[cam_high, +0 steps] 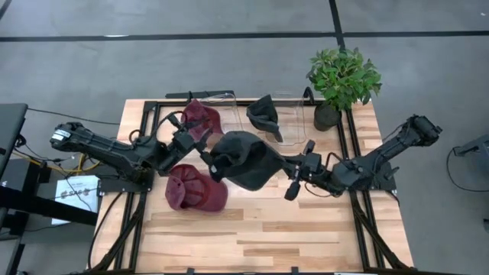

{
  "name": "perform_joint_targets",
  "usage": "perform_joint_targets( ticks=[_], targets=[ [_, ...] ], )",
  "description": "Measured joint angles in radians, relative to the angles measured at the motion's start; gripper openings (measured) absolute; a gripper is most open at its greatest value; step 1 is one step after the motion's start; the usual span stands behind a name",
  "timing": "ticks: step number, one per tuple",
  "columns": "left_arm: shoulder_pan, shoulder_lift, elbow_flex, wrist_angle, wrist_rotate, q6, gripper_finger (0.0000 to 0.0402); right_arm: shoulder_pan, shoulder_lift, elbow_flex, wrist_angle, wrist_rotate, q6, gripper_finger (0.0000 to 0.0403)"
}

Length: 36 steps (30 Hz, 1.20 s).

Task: Pick & Place hat
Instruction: Put the black cap in the right transparent bin

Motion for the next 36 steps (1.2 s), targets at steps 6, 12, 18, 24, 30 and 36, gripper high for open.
perform_joint_targets(
  ticks=[6, 12, 18, 24, 30, 36],
  targets=[
    [0.046, 0.043, 0.0, 0.012, 0.062, -0.047, 0.0131, -0.048, 0.005, 0.0, 0.002, -0.07, 0.026, 0.0001],
    [0.061, 0.067, 0.0, 0.068, 0.086, -0.049, 0.0131, -0.071, 0.034, 0.002, -0.009, -0.076, 0.055, 0.0001],
    [0.07, 0.06, 0.0, 0.118, 0.087, -0.036, 0.0131, -0.072, 0.07, 0.0, 0.001, -0.121, 0.055, 0.0001],
    [0.118, 0.059, 0.0, 0.14, 0.084, -0.044, 0.0131, -0.072, 0.082, 0.0, 0.022, -0.168, 0.055, 0.0001],
    [0.169, 0.059, 0.0, 0.151, 0.137, -0.15, 0.0131, -0.073, 0.082, 0.0, 0.037, -0.212, 0.058, 0.0001],
    [0.19, 0.059, 0.0, 0.159, 0.251, -0.283, 0.0131, -0.079, 0.082, 0.0, 0.038, -0.262, 0.062, 0.0001]
  ],
)
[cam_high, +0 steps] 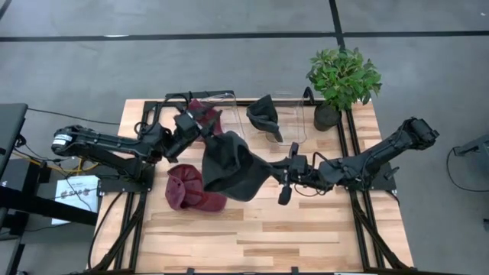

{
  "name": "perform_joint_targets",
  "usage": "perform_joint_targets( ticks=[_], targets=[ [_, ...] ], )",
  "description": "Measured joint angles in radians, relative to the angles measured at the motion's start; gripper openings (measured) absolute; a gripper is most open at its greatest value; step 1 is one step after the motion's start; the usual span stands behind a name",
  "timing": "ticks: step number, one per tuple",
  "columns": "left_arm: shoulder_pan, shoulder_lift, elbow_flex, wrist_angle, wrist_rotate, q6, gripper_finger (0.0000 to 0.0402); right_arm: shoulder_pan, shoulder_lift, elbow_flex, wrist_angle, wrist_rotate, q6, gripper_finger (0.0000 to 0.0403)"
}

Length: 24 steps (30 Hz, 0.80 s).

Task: Pick & Place hat
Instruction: Put the black cap in the right transparent bin

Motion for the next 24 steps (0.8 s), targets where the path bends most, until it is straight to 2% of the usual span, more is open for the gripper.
perform_joint_targets(
  ticks=[4, 7, 12, 16, 24],
  targets=[
    [0.001, 0.0, 0.0, 0.017, 0.077, -0.076, 0.0131, 0.0, 0.0, 0.0, 0.0, 0.0, 0.0, 0.0001],
    [0.0, 0.0, 0.0, 0.023, 0.089, -0.056, 0.0131, 0.0, 0.0, 0.0, 0.0, 0.009, 0.0, 0.0001],
    [-0.007, 0.0, 0.0, 0.012, -0.016, 0.097, 0.0131, 0.006, 0.0, 0.0, -0.008, 0.064, -0.01, 0.0001],
    [-0.007, -0.022, 0.0, 0.014, -0.033, 0.189, 0.0131, 0.009, 0.0, 0.0, -0.02, 0.118, -0.027, 0.0001],
    [-0.009, -0.104, 0.0, 0.012, -0.116, 0.254, 0.0131, 0.011, 0.0, 0.0, -0.023, 0.196, -0.054, 0.0001]
  ],
)
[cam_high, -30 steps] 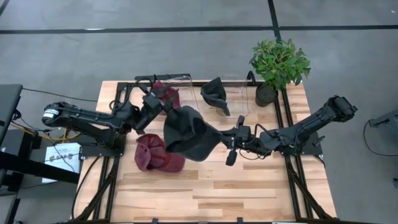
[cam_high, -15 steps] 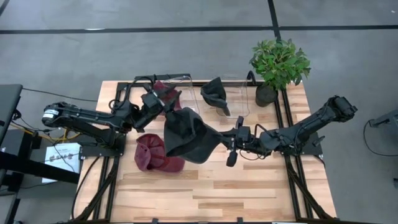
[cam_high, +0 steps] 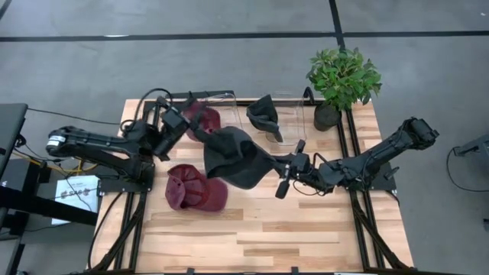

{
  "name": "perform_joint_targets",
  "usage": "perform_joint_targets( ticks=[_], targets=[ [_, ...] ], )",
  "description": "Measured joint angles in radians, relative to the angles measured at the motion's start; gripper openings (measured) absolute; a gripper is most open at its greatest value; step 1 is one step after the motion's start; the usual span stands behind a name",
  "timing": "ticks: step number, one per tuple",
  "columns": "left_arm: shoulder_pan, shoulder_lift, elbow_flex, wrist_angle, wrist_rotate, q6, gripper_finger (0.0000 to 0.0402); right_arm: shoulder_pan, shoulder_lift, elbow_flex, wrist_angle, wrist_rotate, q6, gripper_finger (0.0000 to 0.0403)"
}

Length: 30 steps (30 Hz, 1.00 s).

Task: Pick & Place hat
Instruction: Put the black cap in the right transparent bin

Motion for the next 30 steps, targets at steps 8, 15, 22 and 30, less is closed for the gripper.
perform_joint_targets(
  ticks=[8, 15, 22, 30],
  targets=[
    [-0.091, -0.076, 0.0, -0.039, -0.116, 0.06, 0.0131, 0.047, -0.004, 0.0, -0.027, 0.16, -0.055, 0.0001],
    [-0.226, -0.082, 0.0, -0.107, -0.258, 0.149, 0.0131, 0.074, -0.069, -0.063, -0.071, 0.033, 0.036, 0.0001],
    [-0.339, -0.082, 0.0, -0.144, -0.386, 0.219, 0.0131, 0.013, -0.112, -0.351, 0.227, -0.301, 0.262, 0.0001],
    [-0.405, -0.082, 0.0, -0.152, -0.63, 0.351, 0.0131, 0.006, 0.199, -0.552, 1.059, -0.414, 0.089, 0.0002]
  ],
)
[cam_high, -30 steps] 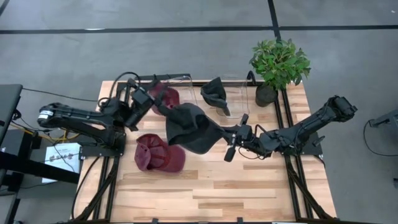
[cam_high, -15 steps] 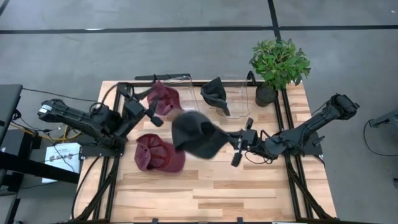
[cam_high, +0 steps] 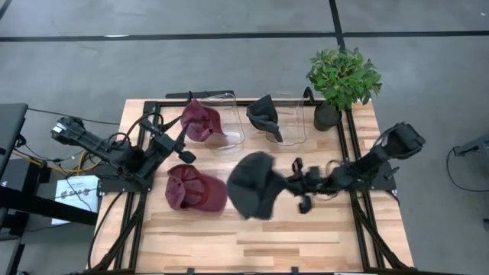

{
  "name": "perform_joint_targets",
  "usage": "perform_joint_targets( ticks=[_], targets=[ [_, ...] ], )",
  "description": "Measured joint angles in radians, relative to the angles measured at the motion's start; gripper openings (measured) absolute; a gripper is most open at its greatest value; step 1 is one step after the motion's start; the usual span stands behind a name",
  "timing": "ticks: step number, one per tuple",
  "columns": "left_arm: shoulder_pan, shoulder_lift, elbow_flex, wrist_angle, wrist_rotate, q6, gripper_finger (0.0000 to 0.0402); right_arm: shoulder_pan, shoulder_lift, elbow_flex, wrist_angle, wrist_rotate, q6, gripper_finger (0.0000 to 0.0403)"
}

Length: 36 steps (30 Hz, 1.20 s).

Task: Pick & Place hat
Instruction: Put the black cap in the right transparent bin

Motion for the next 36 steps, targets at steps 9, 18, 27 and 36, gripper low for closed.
perform_joint_targets(
  ticks=[9, 18, 27, 36],
  targets=[
    [-0.089, 0.011, -0.084, -0.02, 0.027, -0.001, 0.0131, -0.056, 0.114, 0.187, 0.011, -0.185, 0.044, 0.0003],
    [-0.197, 0.014, -0.274, -0.023, 0.272, -0.148, 0.0131, -0.056, 0.133, 0.19, 0.001, -0.194, 0.037, 0.0003],
    [-0.338, 0.014, -0.45, -0.023, 0.565, -0.395, 0.0131, -0.056, 0.133, 0.173, -0.013, -0.193, 0.042, 0.0003],
    [-0.358, 0.008, -0.469, 0.037, 0.741, -0.452, 0.0131, -0.056, 0.133, 0.173, -0.02, -0.191, 0.045, 0.0004]
  ],
)
